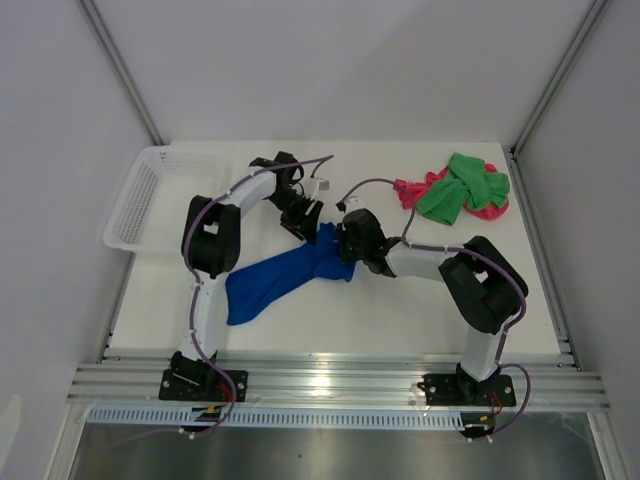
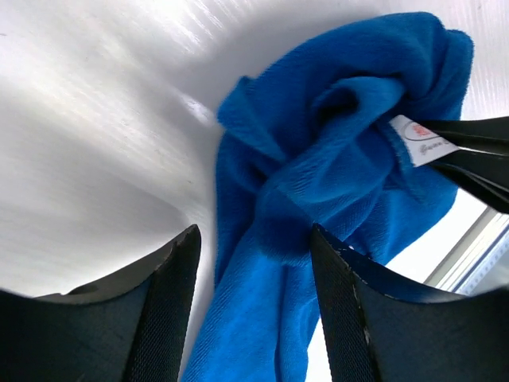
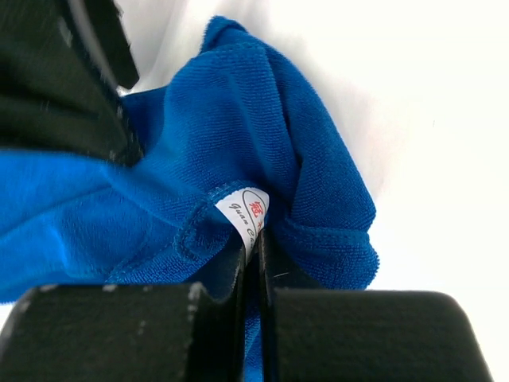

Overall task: Roll the towels
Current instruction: Flatten the towel

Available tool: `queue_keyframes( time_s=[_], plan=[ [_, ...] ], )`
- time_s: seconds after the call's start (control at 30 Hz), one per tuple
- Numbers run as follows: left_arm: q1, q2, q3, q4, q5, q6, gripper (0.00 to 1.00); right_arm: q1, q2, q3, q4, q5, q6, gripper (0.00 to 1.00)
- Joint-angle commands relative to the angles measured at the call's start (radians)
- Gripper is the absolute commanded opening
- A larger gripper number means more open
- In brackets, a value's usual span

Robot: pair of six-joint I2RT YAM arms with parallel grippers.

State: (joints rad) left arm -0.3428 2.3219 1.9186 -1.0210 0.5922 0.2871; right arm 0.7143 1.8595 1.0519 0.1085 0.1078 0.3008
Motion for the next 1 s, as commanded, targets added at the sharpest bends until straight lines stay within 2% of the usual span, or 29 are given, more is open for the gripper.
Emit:
queue_keyframes(
  time_s=[0.0,0.23,0.47,0.57,0.6,0.67,0.7,0.77,0.8,0.83,0.87,0.93,0.97],
  plan=[
    [-0.002,-0.081,-0.009,0.041,0.057,-0.023,0.61,0.005,-0.069,-0.079,0.082,-0.046,-0.06,0.0],
    [-0.002,-0.049,-0.006,-0.008,0.089,-0.025,0.58,0.007,-0.105,-0.139,0.169,-0.095,-0.08,0.0],
    [-0.012,-0.067,-0.03,-0.031,0.138,-0.006,0.56,0.013,-0.144,-0.179,0.226,-0.079,-0.081,0.0],
    [-0.012,-0.078,-0.041,-0.03,0.15,-0.005,0.44,0.013,-0.148,-0.178,0.221,-0.076,-0.081,0.0],
    [-0.012,-0.078,-0.041,-0.033,0.15,-0.005,0.36,0.013,-0.149,-0.179,0.221,-0.074,-0.083,0.0],
    [-0.012,-0.076,-0.046,-0.039,0.173,-0.002,0.27,0.013,-0.151,-0.182,0.223,-0.076,-0.083,0.0],
    [-0.012,-0.075,-0.043,-0.048,0.178,0.0,0.16,0.013,-0.151,-0.184,0.224,-0.076,-0.084,0.0],
    [-0.012,-0.078,-0.047,-0.051,0.179,0.009,0.01,0.013,-0.152,-0.185,0.223,-0.079,-0.084,0.0],
    [-0.012,-0.09,-0.055,-0.05,0.178,0.012,0.01,0.013,-0.155,-0.185,0.221,-0.077,-0.085,0.02],
    [-0.012,-0.101,-0.07,-0.035,0.179,0.014,0.01,0.013,-0.161,-0.187,0.218,-0.071,-0.081,0.09],
    [-0.012,-0.114,-0.082,-0.021,0.167,0.017,0.01,0.011,-0.166,-0.188,0.206,-0.062,-0.078,0.33],
    [-0.013,-0.169,-0.144,0.046,0.144,0.017,0.01,0.013,-0.197,-0.188,0.185,-0.01,-0.069,0.62],
    [-0.015,-0.186,-0.162,0.073,0.129,0.02,0.01,0.013,-0.209,-0.19,0.162,0.015,-0.062,0.67]
  ],
)
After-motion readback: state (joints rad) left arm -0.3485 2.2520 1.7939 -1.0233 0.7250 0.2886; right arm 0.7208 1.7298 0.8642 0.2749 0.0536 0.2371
